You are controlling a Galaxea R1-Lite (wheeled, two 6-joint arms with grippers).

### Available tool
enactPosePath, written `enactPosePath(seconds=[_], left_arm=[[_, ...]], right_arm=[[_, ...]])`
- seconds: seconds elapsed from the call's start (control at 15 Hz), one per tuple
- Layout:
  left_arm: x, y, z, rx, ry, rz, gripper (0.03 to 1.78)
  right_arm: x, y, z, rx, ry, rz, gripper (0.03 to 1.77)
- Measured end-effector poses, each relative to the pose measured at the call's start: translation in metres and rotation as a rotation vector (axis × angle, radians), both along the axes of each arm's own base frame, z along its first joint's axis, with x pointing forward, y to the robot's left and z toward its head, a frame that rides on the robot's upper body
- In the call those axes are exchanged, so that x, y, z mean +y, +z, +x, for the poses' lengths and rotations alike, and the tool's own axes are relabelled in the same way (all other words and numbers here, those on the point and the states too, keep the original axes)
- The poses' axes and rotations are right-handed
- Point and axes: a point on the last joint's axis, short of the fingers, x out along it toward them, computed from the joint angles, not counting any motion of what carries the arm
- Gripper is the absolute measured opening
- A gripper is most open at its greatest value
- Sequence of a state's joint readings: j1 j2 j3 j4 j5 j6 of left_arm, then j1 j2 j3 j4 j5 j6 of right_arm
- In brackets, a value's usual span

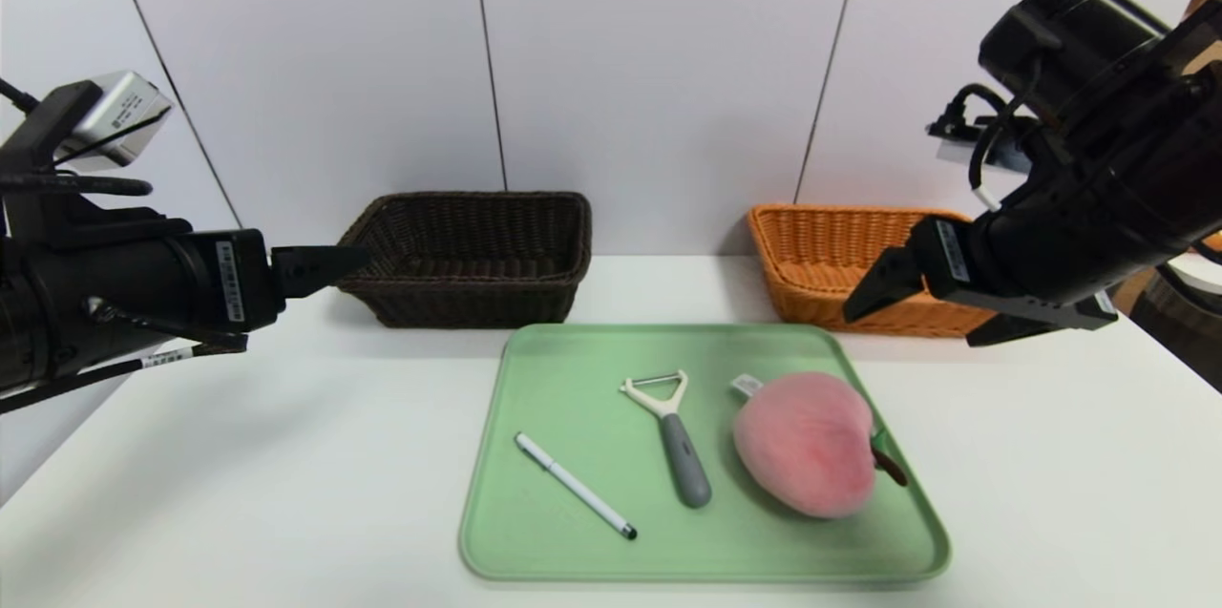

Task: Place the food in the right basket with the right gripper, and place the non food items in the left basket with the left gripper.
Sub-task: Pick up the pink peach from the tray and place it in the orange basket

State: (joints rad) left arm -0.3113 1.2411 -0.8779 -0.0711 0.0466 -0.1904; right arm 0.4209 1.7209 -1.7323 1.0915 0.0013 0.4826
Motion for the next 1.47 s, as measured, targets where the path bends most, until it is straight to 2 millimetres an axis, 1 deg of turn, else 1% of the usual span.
enactPosePath(seconds=[0.07,0.2,0.4,0.73,1.07,1.27,1.47], left_arm=[[-0.001,-0.002,0.001,0.006,0.005,0.004,1.69],[-0.001,-0.005,0.004,0.013,0.068,0.033,1.69],[0.005,-0.009,0.009,0.028,0.137,0.053,1.69],[0.013,-0.018,0.004,0.052,0.172,0.062,1.69],[0.012,-0.018,0.002,0.047,0.162,0.063,1.69],[0.012,-0.016,0.002,0.04,0.158,0.06,1.69],[0.011,-0.014,0.001,0.034,0.156,0.058,1.69]], right_arm=[[0.002,-0.004,-0.001,0.044,-0.014,-0.013,1.7],[0.007,-0.011,-0.002,0.103,-0.027,-0.032,1.7],[0.021,-0.02,0.001,0.148,-0.062,-0.022,1.7],[0.045,-0.036,0.009,0.201,-0.07,-0.028,1.7],[0.065,-0.056,0.027,0.25,-0.107,-0.035,1.7],[0.073,-0.068,0.039,0.274,-0.126,-0.044,1.7],[0.078,-0.079,0.046,0.306,-0.133,-0.069,1.7]])
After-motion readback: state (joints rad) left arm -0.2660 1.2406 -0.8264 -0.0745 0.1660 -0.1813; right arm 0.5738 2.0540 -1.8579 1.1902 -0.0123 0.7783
